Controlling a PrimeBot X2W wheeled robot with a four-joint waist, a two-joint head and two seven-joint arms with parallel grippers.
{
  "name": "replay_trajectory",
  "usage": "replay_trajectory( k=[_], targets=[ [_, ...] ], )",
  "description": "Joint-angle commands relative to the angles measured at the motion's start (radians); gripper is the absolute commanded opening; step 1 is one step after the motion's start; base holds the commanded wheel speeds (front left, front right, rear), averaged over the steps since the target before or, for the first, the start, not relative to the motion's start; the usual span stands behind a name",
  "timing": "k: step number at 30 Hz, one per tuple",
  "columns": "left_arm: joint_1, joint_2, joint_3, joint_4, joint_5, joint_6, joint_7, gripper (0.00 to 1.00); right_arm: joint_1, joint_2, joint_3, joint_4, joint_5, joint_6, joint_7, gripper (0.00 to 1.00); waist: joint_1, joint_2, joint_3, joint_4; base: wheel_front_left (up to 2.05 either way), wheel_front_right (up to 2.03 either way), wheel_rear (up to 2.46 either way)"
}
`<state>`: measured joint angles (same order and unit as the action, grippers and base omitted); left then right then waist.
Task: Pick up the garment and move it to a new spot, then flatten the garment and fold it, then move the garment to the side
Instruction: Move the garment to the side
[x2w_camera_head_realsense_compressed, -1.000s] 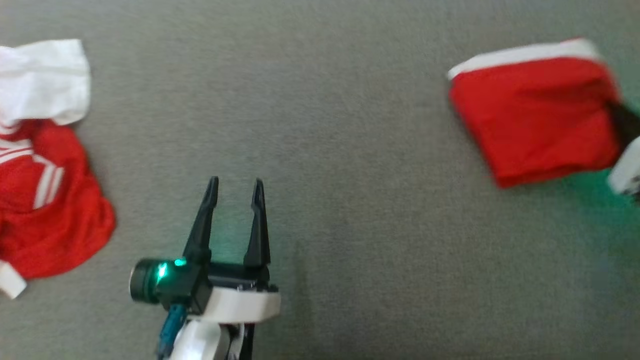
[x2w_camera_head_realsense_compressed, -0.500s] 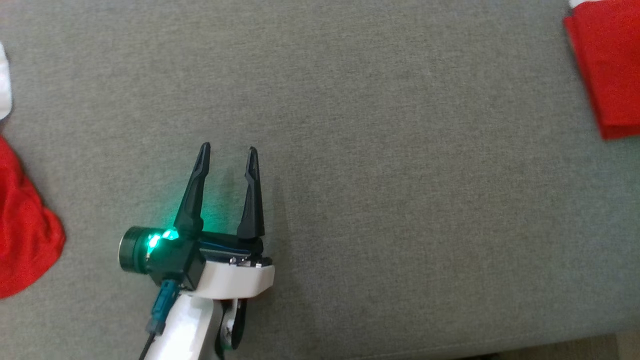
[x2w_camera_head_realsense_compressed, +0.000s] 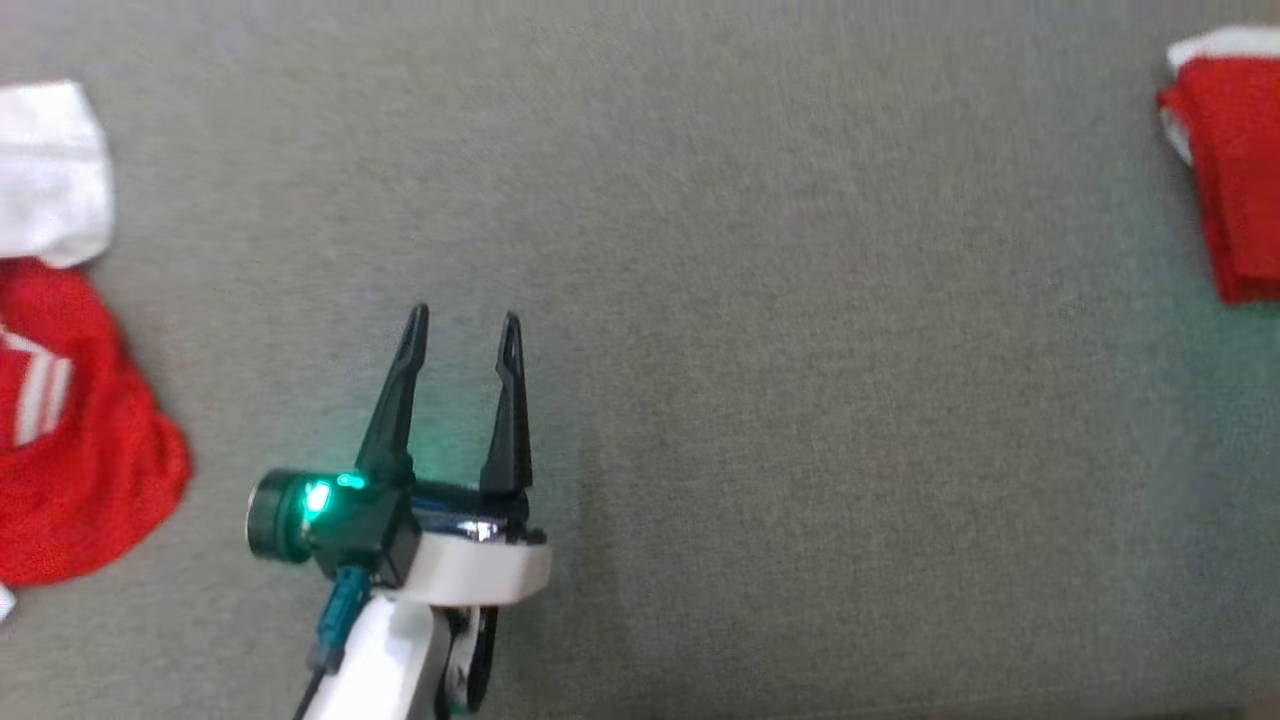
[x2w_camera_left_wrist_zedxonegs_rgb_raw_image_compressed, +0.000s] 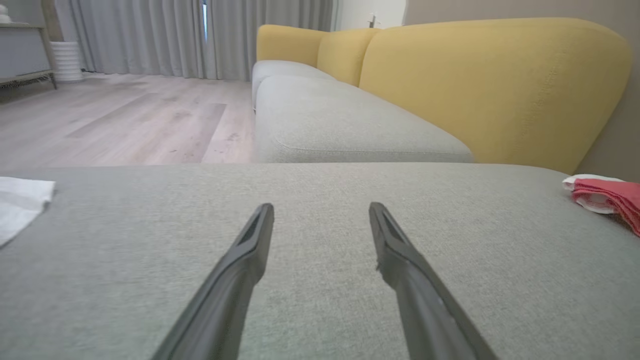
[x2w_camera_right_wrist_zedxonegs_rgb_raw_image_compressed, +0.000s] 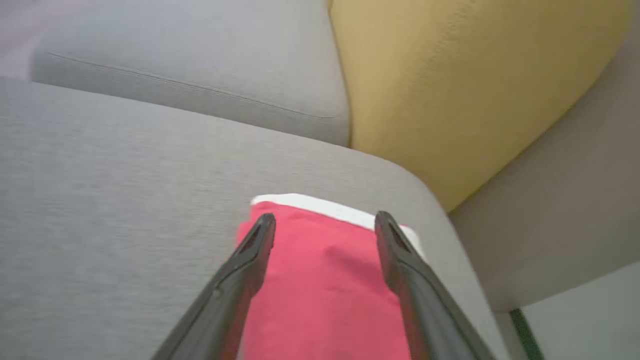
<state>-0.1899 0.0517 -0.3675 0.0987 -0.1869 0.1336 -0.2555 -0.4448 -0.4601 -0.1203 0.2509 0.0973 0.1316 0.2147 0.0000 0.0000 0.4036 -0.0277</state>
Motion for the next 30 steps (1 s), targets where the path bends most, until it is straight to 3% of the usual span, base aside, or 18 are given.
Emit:
replay_trajectory(
  k=[1,9,15,19,25,30],
  targets=[
    [0.021,-0.001,0.02,-0.022,-0.005,0.008,-0.006,1.0,0.033,-0.009,0.014,-0.036,0.004,-0.001,-0.014,1.0,0.0,0.0,-0.068,0.035,0.0,0.0,0.0],
    [0.14,-0.001,0.022,0.031,-0.015,0.031,-0.006,1.0,0.206,0.212,0.162,0.009,0.098,-0.001,-0.154,1.0,0.0,0.0,-0.285,0.093,0.0,0.0,0.0],
    [0.213,-0.001,0.039,0.058,-0.026,0.05,-0.006,1.0,0.324,0.312,0.255,0.083,0.173,-0.001,-0.298,1.0,0.0,0.0,-0.415,0.127,0.0,0.0,0.0],
    [0.255,0.001,0.061,0.037,-0.006,0.063,-0.006,1.0,0.368,0.337,0.287,0.115,0.209,-0.001,-0.417,1.0,0.0,0.0,-0.457,0.13,0.0,0.0,0.0],
    [0.313,0.002,0.098,-0.011,0.022,0.057,-0.006,1.0,0.414,0.345,0.28,0.153,0.174,-0.001,-0.473,1.0,0.0,0.0,-0.499,0.121,0.0,0.0,0.0],
    [0.374,0.001,0.123,-0.031,0.04,0.043,-0.006,1.0,0.507,0.382,0.213,0.042,0.11,-0.001,-0.476,1.0,0.0,0.0,-0.533,0.117,0.0,0.0,0.0]
  ],
)
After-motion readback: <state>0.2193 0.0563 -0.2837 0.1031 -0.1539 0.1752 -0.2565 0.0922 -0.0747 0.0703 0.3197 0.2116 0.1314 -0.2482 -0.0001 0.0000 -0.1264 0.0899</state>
